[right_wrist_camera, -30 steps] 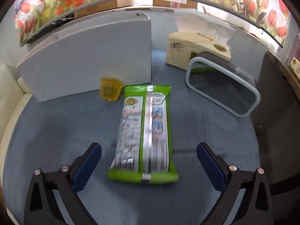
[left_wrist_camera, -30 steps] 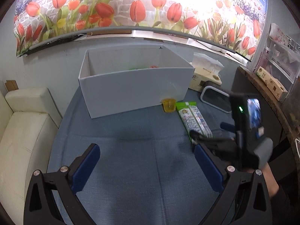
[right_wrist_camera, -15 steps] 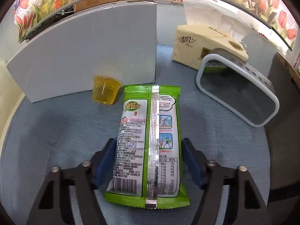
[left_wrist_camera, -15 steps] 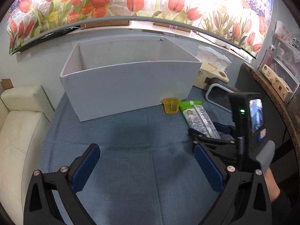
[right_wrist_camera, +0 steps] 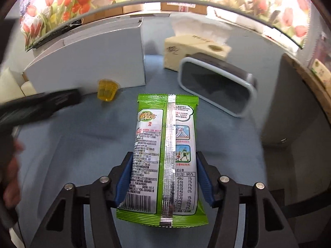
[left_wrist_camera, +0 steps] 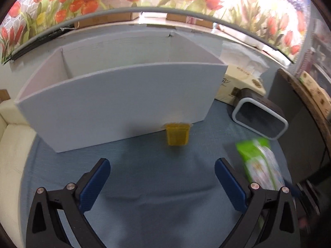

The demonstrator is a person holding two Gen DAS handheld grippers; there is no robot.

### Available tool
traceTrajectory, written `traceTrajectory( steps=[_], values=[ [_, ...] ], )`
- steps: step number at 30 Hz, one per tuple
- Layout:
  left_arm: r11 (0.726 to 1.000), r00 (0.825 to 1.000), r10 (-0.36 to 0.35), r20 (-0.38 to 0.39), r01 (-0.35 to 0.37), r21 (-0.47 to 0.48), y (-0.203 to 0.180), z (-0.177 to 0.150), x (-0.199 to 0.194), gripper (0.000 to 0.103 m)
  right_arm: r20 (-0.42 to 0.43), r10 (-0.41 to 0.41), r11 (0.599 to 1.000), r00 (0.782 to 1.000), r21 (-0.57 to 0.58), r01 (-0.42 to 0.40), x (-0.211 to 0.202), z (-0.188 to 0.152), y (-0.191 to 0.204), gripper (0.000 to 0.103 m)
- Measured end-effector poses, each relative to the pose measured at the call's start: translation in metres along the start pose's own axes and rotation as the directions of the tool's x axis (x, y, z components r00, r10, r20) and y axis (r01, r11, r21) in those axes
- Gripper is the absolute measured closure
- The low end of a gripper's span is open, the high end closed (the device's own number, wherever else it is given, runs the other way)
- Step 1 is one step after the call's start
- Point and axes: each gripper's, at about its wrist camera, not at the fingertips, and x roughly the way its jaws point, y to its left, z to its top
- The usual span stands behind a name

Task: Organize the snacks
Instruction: 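Grasp the clear yellow jelly cup with the left tool while the right tool holds the bar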

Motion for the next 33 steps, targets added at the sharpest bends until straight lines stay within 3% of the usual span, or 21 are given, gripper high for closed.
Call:
traceTrajectory(
  steps=[9,13,16,19,23,33],
  values=[
    [0.983,0.986,0.167,-0.008,-0.167,-0.071,-0.041,0.017,0.055,0.001,0.030,0.017,1.000,0.999,-0.010,-0.017,-0.057,-0.044,-0.031,0.041],
    [0.981,0.986,0.169,-0.014,-0.170,-0.092,-0.050,0.021,0.069,0.003,0.042,0.020,1.000,0.999,0.011,-0.021,-0.061,-0.051,-0.037,0.041],
    [0.980,0.985,0.173,-0.002,-0.173,-0.094,-0.056,0.023,0.075,0.017,0.053,0.008,1.000,0.999,0.011,-0.009,-0.060,-0.053,-0.039,0.041],
    [0.981,0.987,0.151,-0.044,-0.156,-0.119,-0.052,0.022,0.083,0.032,0.057,0.030,0.999,0.998,0.034,-0.032,-0.068,-0.059,-0.043,0.041],
    [0.981,0.987,0.158,-0.018,-0.159,-0.115,-0.051,0.020,0.081,0.055,0.075,0.031,0.999,0.997,0.034,-0.034,-0.068,-0.057,-0.045,0.041],
    [0.986,0.994,0.108,-0.002,-0.107,-0.128,-0.040,0.020,0.068,0.055,0.087,0.034,0.999,0.996,0.039,-0.038,-0.071,-0.059,-0.044,0.041]
  ],
)
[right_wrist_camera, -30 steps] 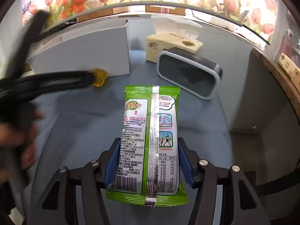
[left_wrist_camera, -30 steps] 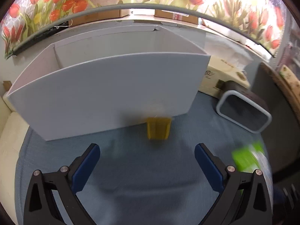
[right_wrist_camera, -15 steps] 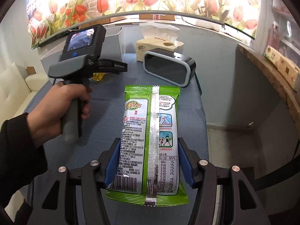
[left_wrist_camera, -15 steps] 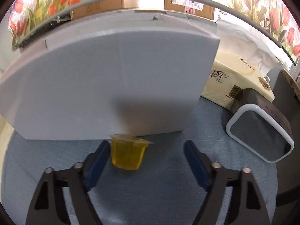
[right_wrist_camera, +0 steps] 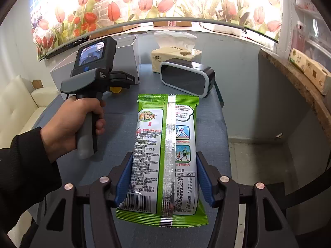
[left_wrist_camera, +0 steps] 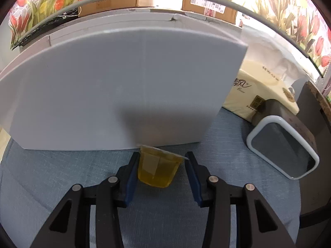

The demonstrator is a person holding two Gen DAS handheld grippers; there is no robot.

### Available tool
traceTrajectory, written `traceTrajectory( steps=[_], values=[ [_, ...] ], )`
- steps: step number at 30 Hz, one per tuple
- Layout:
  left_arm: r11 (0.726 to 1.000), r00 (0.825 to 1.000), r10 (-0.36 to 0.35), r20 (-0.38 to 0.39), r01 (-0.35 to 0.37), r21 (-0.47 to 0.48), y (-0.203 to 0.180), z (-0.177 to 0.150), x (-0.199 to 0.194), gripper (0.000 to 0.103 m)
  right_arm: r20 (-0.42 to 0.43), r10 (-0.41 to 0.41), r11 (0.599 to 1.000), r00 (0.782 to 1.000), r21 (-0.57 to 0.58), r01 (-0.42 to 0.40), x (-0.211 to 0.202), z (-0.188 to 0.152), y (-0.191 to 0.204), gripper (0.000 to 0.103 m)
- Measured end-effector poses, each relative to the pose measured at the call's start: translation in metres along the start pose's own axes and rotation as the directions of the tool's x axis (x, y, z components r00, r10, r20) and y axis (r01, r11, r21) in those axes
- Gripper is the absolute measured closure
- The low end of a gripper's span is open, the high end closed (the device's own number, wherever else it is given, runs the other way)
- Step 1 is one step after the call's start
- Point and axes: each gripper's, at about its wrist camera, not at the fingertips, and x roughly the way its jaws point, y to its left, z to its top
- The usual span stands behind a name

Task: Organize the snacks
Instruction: 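Grasp the clear yellow jelly cup with the left tool while the right tool holds the bar, then carry the snack bar and yellow cup into the white box and release both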

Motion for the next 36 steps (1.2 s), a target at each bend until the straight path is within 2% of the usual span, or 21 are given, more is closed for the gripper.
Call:
traceTrajectory(
  steps=[6,10,14,16,19,24,27,32,36],
  values=[
    [0.997,0.996,-0.075,0.050,0.073,0.037,0.010,-0.014,-0.047,0.055,0.017,0.001,1.000,1.000,0.006,-0.001,-0.015,-0.002,0.005,0.041],
    [0.991,0.989,-0.126,0.080,0.121,0.060,0.036,-0.026,-0.093,0.055,0.042,-0.003,1.000,0.999,0.005,0.003,-0.024,0.006,0.011,0.041],
    [0.986,0.984,-0.146,0.106,0.136,0.099,0.051,-0.028,-0.131,0.055,0.072,0.018,1.000,0.997,-0.022,-0.016,-0.027,0.021,0.027,0.041],
    [0.979,0.977,-0.177,0.121,0.162,0.125,0.067,-0.027,-0.155,0.055,0.088,0.034,0.999,0.996,-0.038,-0.031,-0.027,0.032,0.038,0.041],
    [0.978,0.974,-0.181,0.138,0.164,0.130,0.090,-0.019,-0.181,0.055,0.105,0.059,0.997,0.993,-0.058,-0.053,-0.022,0.050,0.056,0.041],
    [0.978,0.971,-0.179,0.161,0.158,0.136,0.117,0.008,-0.195,0.055,0.129,0.085,0.991,0.988,-0.114,-0.070,-0.012,0.093,0.093,0.041],
    [0.983,0.970,-0.158,0.185,0.136,0.127,0.130,0.032,-0.196,0.055,0.149,0.071,0.987,0.986,-0.153,-0.048,-0.002,0.122,0.115,0.041],
    [0.987,0.973,-0.150,0.177,0.137,0.082,0.148,0.078,-0.176,0.055,0.163,0.053,0.985,0.985,-0.172,-0.025,0.023,0.182,0.143,0.041],
    [0.989,0.976,-0.140,0.167,0.130,0.065,0.155,0.112,-0.155,0.055,0.141,0.039,0.979,0.989,-0.202,-0.009,0.056,0.225,0.165,0.040]
  ],
)
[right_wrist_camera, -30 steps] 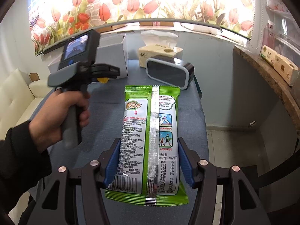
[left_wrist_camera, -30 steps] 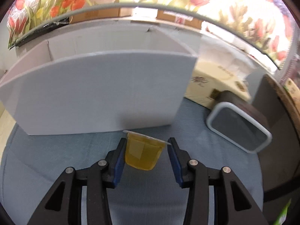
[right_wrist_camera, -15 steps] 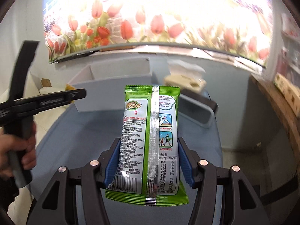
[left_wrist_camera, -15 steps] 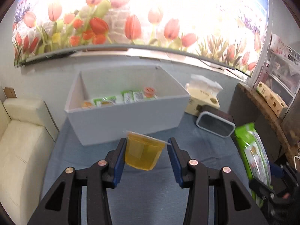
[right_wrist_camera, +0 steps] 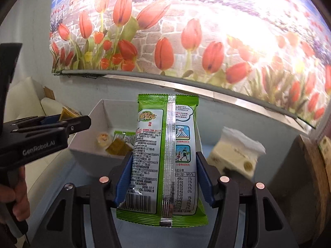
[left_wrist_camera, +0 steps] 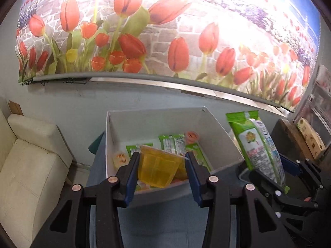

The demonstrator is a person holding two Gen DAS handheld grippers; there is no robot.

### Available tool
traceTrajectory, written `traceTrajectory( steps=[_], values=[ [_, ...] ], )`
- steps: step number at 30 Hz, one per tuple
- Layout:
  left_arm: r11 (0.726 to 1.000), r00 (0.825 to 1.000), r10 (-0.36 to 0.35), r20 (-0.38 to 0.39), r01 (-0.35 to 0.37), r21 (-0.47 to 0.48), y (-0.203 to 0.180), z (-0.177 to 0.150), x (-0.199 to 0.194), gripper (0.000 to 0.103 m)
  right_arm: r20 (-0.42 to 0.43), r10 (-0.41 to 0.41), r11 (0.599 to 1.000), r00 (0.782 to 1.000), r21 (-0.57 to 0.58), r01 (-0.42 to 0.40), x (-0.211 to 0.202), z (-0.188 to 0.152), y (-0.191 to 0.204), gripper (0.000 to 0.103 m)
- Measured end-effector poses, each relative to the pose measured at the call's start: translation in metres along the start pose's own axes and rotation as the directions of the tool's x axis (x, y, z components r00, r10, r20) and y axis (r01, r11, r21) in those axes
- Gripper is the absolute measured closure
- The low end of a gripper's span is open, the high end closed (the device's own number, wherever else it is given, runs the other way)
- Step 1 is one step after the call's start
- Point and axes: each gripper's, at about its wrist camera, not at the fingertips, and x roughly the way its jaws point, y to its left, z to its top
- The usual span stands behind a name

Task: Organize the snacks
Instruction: 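Carry the snack bar and yellow cup into the white box and release both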

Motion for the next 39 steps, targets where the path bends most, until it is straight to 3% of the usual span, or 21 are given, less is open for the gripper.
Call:
traceTrajectory(
  steps=[5,10,16,19,21,22,23,25,28,39],
  values=[
    [1.000,0.999,0.023,-0.034,-0.023,0.011,0.008,0.024,0.032,0.055,-0.047,0.030,0.999,0.998,0.040,-0.028,0.051,0.031,0.000,0.040],
    [0.999,0.996,0.042,-0.080,-0.041,0.008,0.022,0.029,0.065,0.055,-0.094,0.020,0.997,0.995,0.071,-0.013,0.090,0.036,-0.008,0.039],
    [0.999,0.993,0.038,-0.108,-0.037,0.004,0.029,0.025,0.084,0.055,-0.113,0.022,0.996,0.993,0.092,-0.011,0.109,0.032,-0.015,0.039],
    [0.999,0.991,0.043,-0.124,-0.041,0.021,0.027,0.024,0.087,0.054,-0.109,0.028,0.997,0.994,0.081,-0.019,0.109,0.031,-0.013,0.032],
    [0.998,0.989,0.056,-0.138,-0.052,0.035,0.025,0.024,0.089,0.038,-0.095,0.030,0.996,0.995,0.085,-0.022,0.107,0.032,-0.013,0.016],
    [0.997,0.989,0.064,-0.133,-0.059,0.040,0.024,0.024,0.087,0.019,-0.090,0.018,0.996,0.996,0.085,-0.011,0.105,0.033,-0.014,0.013],
    [0.997,0.992,0.074,-0.102,-0.070,0.042,0.023,0.023,0.083,0.010,-0.081,0.003,0.996,0.997,0.084,0.003,0.103,0.034,-0.014,0.011],
    [0.995,0.993,0.099,-0.069,-0.097,0.039,0.024,0.025,0.076,0.004,-0.086,-0.007,0.997,0.996,0.074,0.013,0.100,0.034,-0.015,0.007],
    [0.997,0.993,0.080,-0.087,-0.079,0.015,0.027,0.028,0.072,0.002,-0.063,-0.036,0.998,0.997,0.053,0.039,0.090,0.030,-0.016,0.000],
    [0.994,0.992,0.109,-0.062,-0.109,0.004,0.022,0.015,0.026,0.000,0.025,-0.054,0.993,0.998,0.102,0.051,0.024,0.014,-0.020,0.000]
  ],
)
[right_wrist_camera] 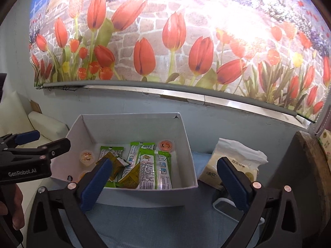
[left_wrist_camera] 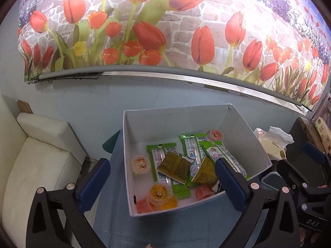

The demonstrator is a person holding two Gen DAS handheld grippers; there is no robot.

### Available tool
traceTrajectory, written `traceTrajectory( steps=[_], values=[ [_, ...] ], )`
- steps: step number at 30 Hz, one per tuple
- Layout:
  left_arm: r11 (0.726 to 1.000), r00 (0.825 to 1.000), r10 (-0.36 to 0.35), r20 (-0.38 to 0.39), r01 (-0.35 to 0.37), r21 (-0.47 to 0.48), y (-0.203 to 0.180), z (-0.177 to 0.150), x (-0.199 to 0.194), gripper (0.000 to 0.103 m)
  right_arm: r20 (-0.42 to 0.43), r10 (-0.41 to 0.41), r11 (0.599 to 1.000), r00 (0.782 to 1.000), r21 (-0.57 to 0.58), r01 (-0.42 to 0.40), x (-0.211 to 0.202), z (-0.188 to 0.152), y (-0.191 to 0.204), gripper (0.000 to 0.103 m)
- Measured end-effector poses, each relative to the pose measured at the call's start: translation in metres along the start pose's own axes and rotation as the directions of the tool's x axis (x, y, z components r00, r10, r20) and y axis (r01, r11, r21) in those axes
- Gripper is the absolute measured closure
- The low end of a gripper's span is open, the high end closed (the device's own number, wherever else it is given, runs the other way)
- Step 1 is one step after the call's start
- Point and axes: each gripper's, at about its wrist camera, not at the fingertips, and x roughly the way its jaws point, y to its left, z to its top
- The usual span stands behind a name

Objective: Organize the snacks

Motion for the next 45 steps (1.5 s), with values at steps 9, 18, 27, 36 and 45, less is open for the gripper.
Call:
traceTrajectory(
  steps=[9,18,27,36,45],
  values=[
    [0.999,0.989,0.036,0.140,-0.038,0.007,-0.011,-0.056,-0.077,0.000,0.089,-0.021,1.000,0.996,0.024,0.019,-0.089,-0.052,0.004,0.000],
    [0.999,0.980,0.036,0.194,-0.038,0.006,-0.010,-0.114,-0.153,0.000,0.073,-0.010,0.998,0.997,0.061,0.005,-0.161,-0.123,0.003,0.000],
    [0.998,0.983,-0.025,0.179,0.014,0.063,-0.021,-0.188,-0.206,0.000,0.113,-0.028,0.998,0.993,0.063,0.021,-0.235,-0.174,0.008,0.000],
    [0.994,0.984,-0.062,0.166,0.046,0.101,-0.033,-0.221,-0.242,0.000,0.105,-0.008,0.999,0.994,0.039,0.004,-0.280,-0.205,0.012,0.000],
    [0.991,0.987,-0.071,0.146,0.053,0.122,-0.035,-0.232,-0.253,0.000,0.103,0.001,0.999,0.995,0.044,-0.005,-0.295,-0.212,0.013,0.000]
  ],
)
